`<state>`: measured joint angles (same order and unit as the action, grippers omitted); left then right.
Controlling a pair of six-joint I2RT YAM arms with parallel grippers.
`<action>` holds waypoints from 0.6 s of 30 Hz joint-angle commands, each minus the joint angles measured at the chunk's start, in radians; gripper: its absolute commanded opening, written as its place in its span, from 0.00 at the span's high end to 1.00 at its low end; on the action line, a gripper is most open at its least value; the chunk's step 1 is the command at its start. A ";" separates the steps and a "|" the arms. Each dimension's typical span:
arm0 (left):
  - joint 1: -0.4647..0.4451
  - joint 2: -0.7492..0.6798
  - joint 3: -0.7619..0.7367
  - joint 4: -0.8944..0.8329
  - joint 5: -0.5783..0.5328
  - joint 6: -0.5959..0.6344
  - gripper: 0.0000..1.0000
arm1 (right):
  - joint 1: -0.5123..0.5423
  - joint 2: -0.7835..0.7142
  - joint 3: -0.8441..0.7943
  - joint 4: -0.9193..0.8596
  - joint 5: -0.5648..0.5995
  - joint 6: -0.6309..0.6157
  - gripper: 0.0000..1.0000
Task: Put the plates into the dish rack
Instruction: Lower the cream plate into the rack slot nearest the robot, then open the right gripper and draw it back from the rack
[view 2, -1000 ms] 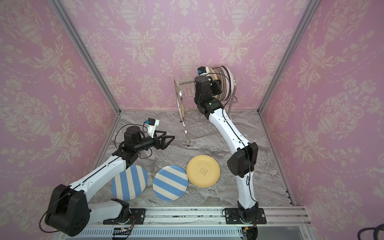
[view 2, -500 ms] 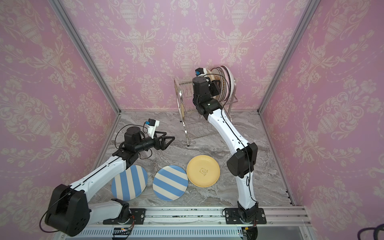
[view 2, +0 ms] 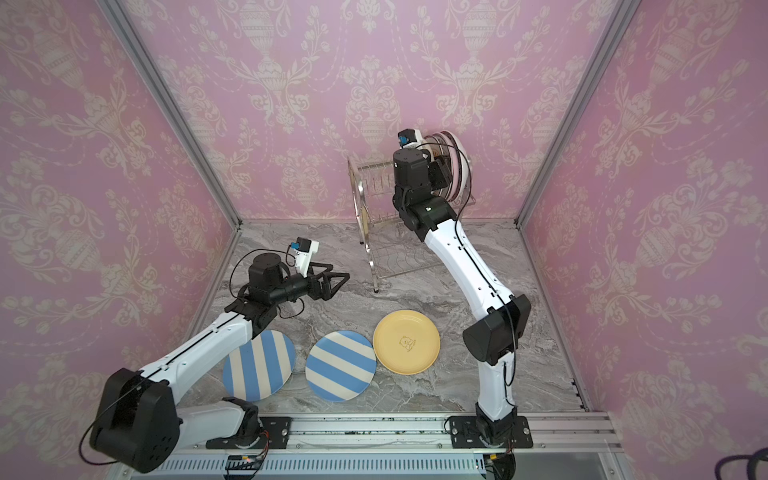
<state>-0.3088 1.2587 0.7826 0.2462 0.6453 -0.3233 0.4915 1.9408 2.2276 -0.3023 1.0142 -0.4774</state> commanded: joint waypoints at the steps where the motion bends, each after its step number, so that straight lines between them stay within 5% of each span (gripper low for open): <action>1: 0.008 -0.002 0.010 0.005 0.002 0.009 0.01 | 0.004 -0.046 -0.009 -0.031 -0.021 0.054 0.35; 18: 0.010 -0.002 0.023 -0.008 0.007 0.006 0.01 | 0.013 -0.144 -0.056 -0.187 -0.203 0.252 0.17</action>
<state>-0.3088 1.2583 0.7826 0.2455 0.6453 -0.3233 0.4957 1.8328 2.1792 -0.4698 0.8360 -0.2665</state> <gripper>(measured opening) 0.994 0.827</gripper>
